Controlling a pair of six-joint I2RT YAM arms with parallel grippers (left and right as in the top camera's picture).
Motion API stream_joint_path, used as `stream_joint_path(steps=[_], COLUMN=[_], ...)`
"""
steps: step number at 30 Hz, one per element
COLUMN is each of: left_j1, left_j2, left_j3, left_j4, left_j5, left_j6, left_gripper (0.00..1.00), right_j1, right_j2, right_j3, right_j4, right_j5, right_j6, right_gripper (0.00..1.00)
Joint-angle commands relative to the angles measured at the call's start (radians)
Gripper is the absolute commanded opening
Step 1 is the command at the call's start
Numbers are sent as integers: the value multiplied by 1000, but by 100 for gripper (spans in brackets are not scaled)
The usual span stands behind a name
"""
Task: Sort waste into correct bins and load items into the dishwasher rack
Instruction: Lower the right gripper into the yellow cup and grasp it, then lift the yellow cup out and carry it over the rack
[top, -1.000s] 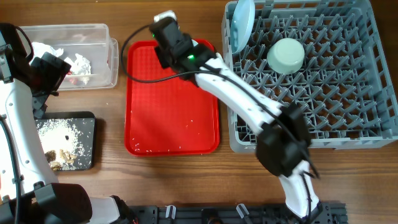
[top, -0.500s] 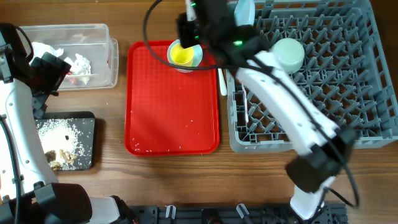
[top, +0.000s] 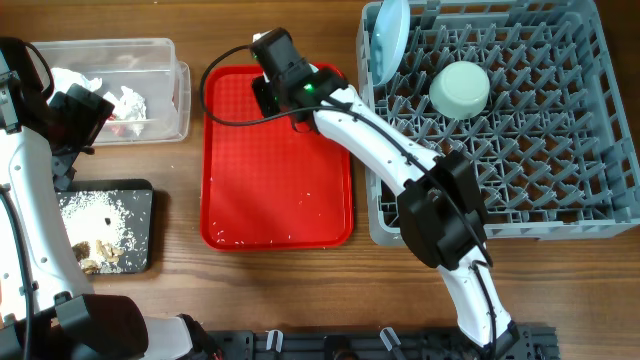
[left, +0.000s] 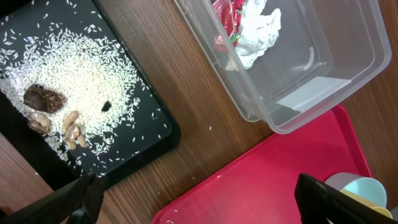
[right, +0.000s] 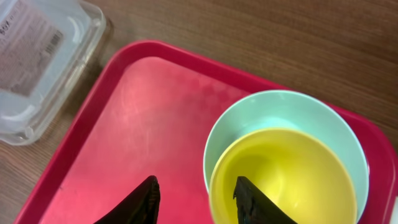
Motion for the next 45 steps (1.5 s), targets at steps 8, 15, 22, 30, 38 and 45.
stream_joint_path(steps=[8, 15, 22, 30, 38, 45], left_j1=[6, 6, 6, 6, 6, 6], left_j2=[2, 2, 2, 2, 2, 2], left_j3=[3, 3, 3, 3, 3, 3], left_j4=[0, 0, 0, 0, 0, 0], left_j5=[-13, -13, -13, -13, -13, -13], left_j6=[-3, -3, -3, -3, -3, -3], left_gripper=[100, 100, 100, 100, 100, 100], right_j1=[26, 26, 26, -13, -283, -672], right_j2=[93, 91, 27, -264, -531, -539], right_j3=[3, 3, 8, 8, 8, -3], right_j4=[-47, -31, -31, -118, -557, -647], right_j5=[132, 173, 207, 206, 33, -603], right_j6=[-30, -63, -61, -45, 80, -130], right_gripper=[39, 27, 4, 4, 4, 4])
